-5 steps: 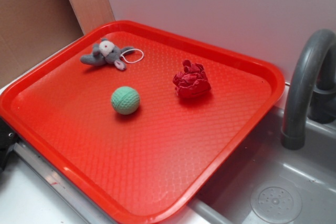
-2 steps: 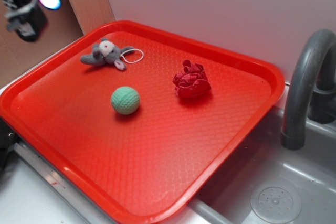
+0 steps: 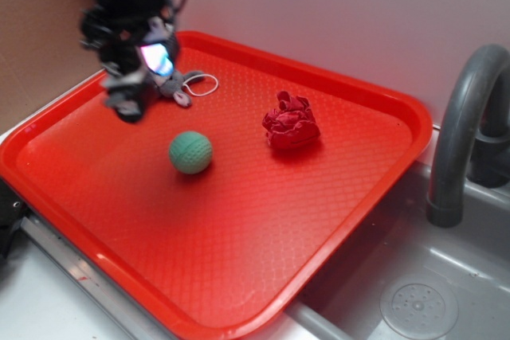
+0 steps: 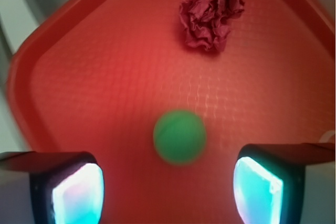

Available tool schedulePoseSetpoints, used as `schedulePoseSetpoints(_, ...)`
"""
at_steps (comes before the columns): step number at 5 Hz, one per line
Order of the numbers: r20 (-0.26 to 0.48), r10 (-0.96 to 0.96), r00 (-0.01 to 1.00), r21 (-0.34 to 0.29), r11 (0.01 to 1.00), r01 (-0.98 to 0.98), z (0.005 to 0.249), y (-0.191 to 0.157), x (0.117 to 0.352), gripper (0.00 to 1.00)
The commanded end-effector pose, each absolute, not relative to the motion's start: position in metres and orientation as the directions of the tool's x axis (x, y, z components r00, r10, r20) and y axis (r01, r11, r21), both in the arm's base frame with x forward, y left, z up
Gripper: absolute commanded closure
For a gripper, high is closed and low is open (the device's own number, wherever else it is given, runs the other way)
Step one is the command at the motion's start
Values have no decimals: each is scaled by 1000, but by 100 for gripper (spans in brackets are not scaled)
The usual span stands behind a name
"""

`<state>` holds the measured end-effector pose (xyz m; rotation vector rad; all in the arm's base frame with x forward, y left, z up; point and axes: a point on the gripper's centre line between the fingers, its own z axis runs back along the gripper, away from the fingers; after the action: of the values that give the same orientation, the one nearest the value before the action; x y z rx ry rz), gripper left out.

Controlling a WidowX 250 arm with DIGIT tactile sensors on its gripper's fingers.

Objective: Grab the green ball.

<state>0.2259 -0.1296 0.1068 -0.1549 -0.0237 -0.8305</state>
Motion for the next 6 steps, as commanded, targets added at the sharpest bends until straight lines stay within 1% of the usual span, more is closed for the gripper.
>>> schedulePoseSetpoints(1,48,-779,625,-93,619,780,76,-155,236,0)
schedulePoseSetpoints(2,-11,-803,596,-84,594,800,53,-153,229,0)
schedulePoseSetpoints(3,-79,-795,601,-96,606,789,36,-146,226,0)
schedulePoseSetpoints(4,-111,-782,614,-107,624,774,31,-130,224,100)
schedulePoseSetpoints(5,-96,-790,606,-89,613,785,35,-136,223,100)
schedulePoseSetpoints(6,-54,-763,645,-65,647,760,72,-140,228,100)
